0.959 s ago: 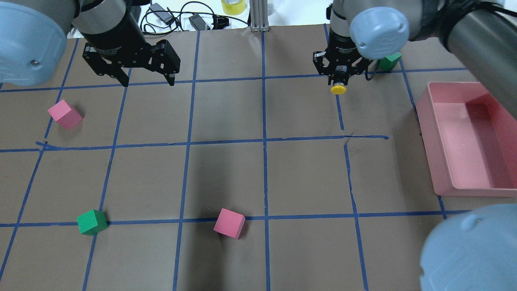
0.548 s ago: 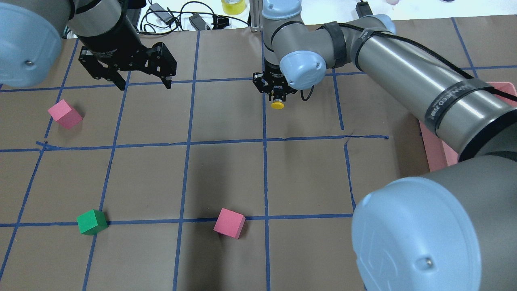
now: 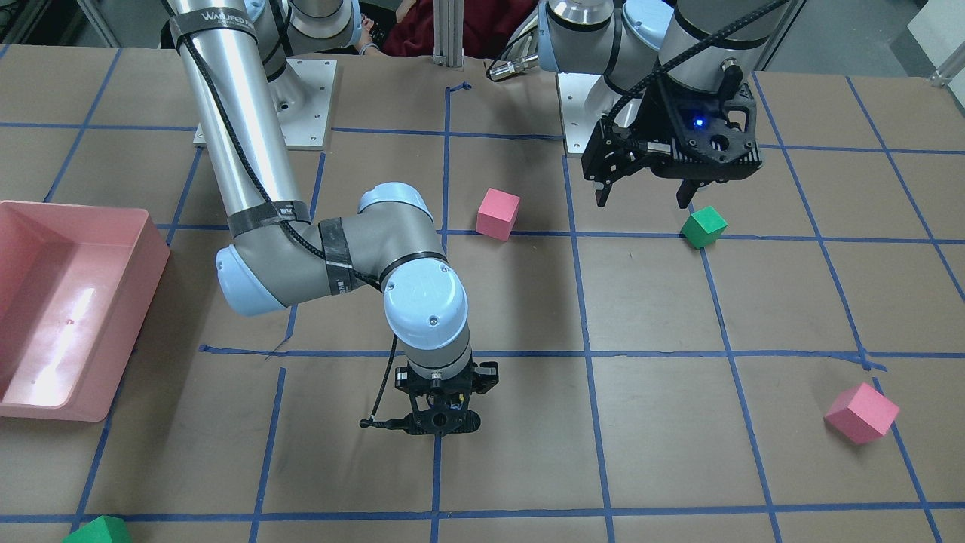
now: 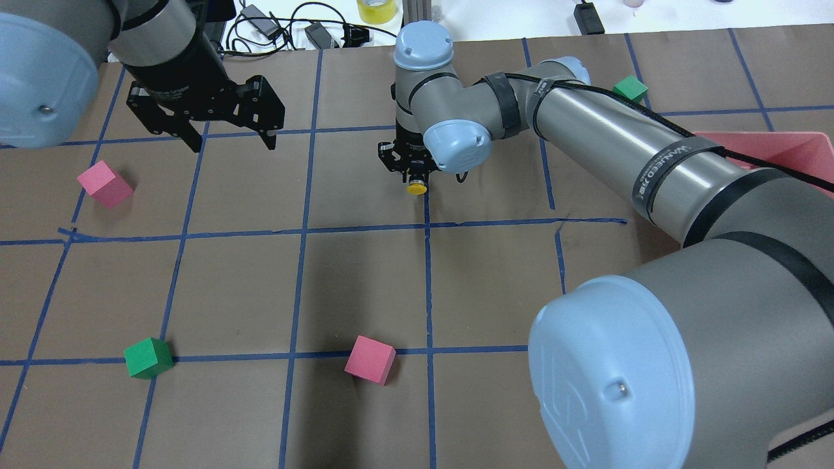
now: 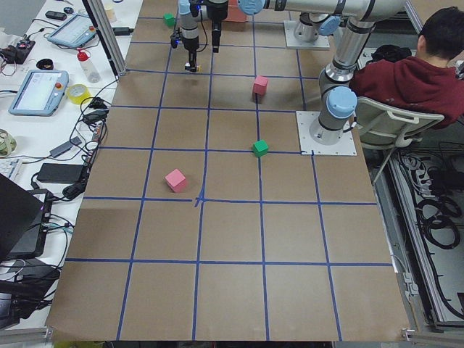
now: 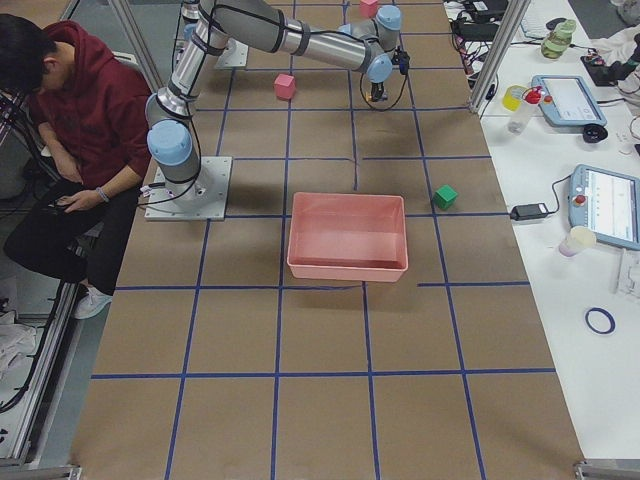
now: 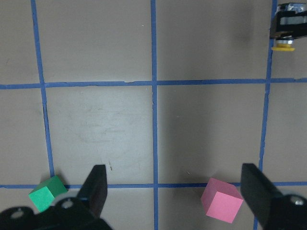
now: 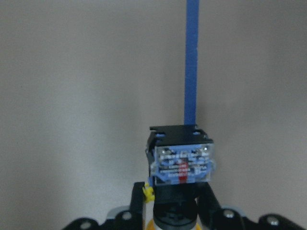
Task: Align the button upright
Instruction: 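Lower the button onto the table and open the right gripper, then swing the left gripper over the button while the right arm withdraws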
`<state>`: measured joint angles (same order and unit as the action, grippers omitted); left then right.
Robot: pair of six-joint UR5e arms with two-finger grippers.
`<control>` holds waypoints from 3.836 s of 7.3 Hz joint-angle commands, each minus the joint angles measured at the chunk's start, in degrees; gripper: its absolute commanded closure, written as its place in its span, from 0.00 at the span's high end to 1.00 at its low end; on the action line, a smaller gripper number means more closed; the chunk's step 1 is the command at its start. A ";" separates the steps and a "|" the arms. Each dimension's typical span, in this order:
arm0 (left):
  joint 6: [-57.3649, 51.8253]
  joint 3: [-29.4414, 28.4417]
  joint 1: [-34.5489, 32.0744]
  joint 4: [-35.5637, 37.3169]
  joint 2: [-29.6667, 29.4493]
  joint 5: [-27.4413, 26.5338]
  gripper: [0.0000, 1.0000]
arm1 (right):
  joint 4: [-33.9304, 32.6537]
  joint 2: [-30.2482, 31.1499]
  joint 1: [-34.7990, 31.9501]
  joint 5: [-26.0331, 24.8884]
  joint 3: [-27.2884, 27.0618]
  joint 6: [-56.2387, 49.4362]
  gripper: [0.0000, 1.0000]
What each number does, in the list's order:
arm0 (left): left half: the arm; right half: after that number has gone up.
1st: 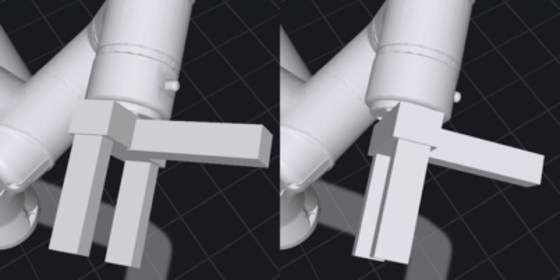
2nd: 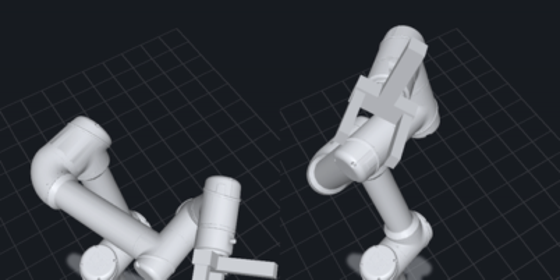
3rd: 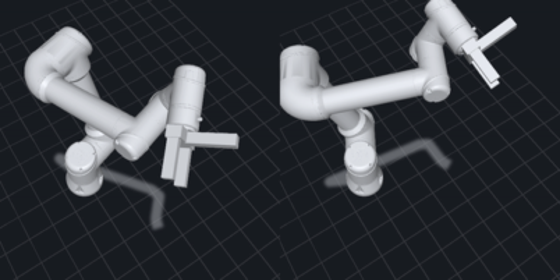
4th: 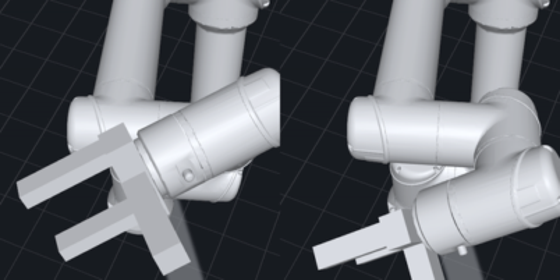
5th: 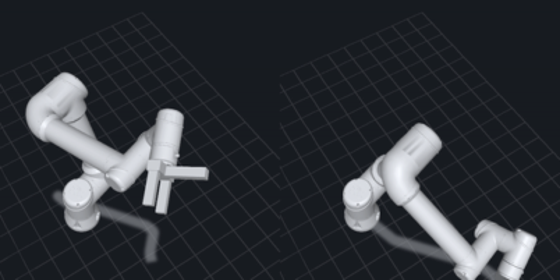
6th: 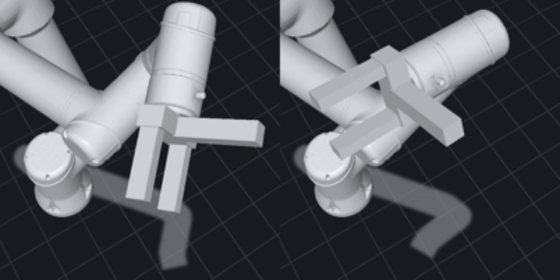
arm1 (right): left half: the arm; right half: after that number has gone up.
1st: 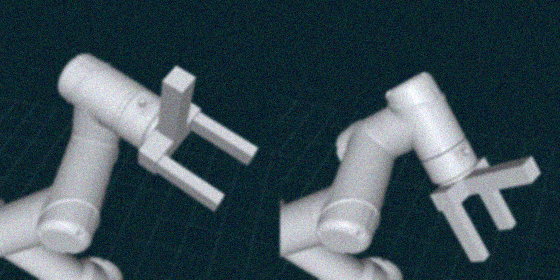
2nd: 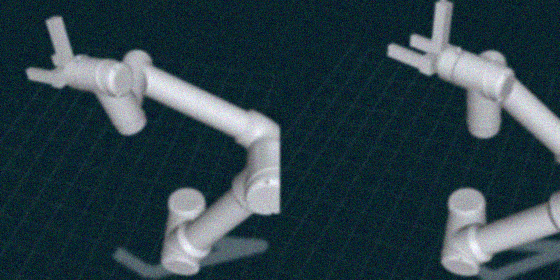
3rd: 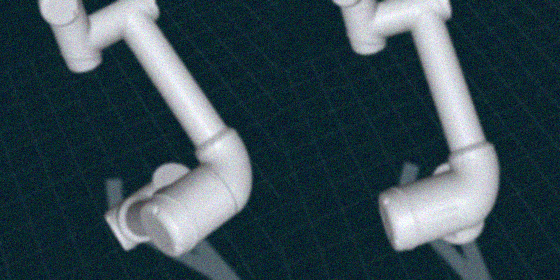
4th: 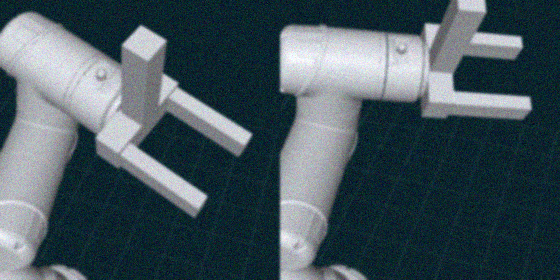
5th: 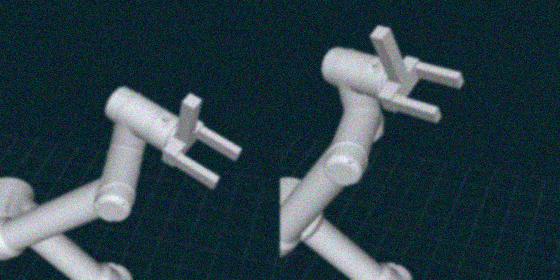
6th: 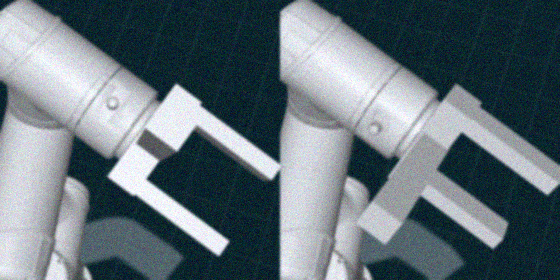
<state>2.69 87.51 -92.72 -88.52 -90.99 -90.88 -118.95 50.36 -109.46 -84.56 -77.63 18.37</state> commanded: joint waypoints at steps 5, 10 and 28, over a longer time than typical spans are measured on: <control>-0.05 -0.06 0.17 -2.36 0.28 -2.62 1.00 | -2.43 0.26 -0.14 1.50 -3.84 -1.48 0.68; 1.08 0.21 -0.61 -1.66 -0.06 -2.37 1.00 | -1.47 7.25 1.26 0.36 -4.36 -1.67 1.00; 20.07 24.11 -24.35 90.89 -35.66 -17.58 0.67 | 32.29 34.27 23.53 -11.48 -8.41 -17.05 1.00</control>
<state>23.56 111.67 -116.99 2.27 -126.55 -108.45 -86.76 84.38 -83.62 -93.70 -86.18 1.34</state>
